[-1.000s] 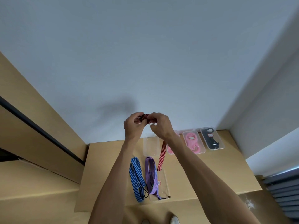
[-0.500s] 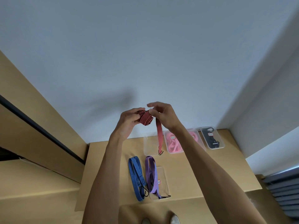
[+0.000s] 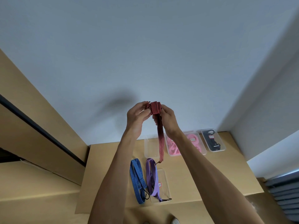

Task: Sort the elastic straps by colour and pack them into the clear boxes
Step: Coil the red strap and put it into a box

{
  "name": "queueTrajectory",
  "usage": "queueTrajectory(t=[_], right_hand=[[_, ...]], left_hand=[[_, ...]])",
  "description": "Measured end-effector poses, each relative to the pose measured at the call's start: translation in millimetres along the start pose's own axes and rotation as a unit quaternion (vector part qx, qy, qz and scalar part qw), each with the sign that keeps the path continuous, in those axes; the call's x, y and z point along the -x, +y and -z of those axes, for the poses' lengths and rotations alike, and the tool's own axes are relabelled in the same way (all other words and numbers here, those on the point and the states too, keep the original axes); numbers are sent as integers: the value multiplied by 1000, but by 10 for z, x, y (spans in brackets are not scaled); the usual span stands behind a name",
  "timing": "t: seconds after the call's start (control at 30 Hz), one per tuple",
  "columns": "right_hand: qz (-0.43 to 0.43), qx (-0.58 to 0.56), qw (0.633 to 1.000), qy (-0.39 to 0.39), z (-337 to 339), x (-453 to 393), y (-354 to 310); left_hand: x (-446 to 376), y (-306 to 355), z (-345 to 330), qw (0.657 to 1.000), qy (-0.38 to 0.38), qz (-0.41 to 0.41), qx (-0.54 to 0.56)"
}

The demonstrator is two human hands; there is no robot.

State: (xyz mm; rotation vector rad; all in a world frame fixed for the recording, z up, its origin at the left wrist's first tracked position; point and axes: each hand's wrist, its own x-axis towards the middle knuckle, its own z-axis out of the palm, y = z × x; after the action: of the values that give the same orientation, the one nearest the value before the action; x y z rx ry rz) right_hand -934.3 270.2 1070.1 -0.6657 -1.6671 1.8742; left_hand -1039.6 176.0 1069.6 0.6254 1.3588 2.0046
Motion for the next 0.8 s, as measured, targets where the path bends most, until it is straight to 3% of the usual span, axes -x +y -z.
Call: queueTrajectory(t=[0.1, 0.27, 0.4, 0.53, 0.6, 0.7, 0.8], right_hand=[[-45, -39, 998, -26, 5, 17, -9], [-53, -39, 997, -33, -1, 5, 13], [-106, -35, 994, 9, -62, 14, 26], [-104, -28, 993, 42, -56, -36, 54], [-82, -57, 994, 46, -23, -44, 67], [-33, -48, 998, 39, 39, -37, 77], [-11, -46, 999, 21, 59, -12, 81]], left_hand=[[-40, -23, -3, 997, 65, -30, -26], [-62, -108, 1, 989, 110, -56, -87], [4, -168, -34, 968, 100, -108, -202], [63, -229, -47, 923, 51, -207, -320], [47, -202, -12, 941, 35, -164, -293], [20, -111, 21, 989, 32, -3, -141], [-26, -68, 33, 982, 72, 101, -143]])
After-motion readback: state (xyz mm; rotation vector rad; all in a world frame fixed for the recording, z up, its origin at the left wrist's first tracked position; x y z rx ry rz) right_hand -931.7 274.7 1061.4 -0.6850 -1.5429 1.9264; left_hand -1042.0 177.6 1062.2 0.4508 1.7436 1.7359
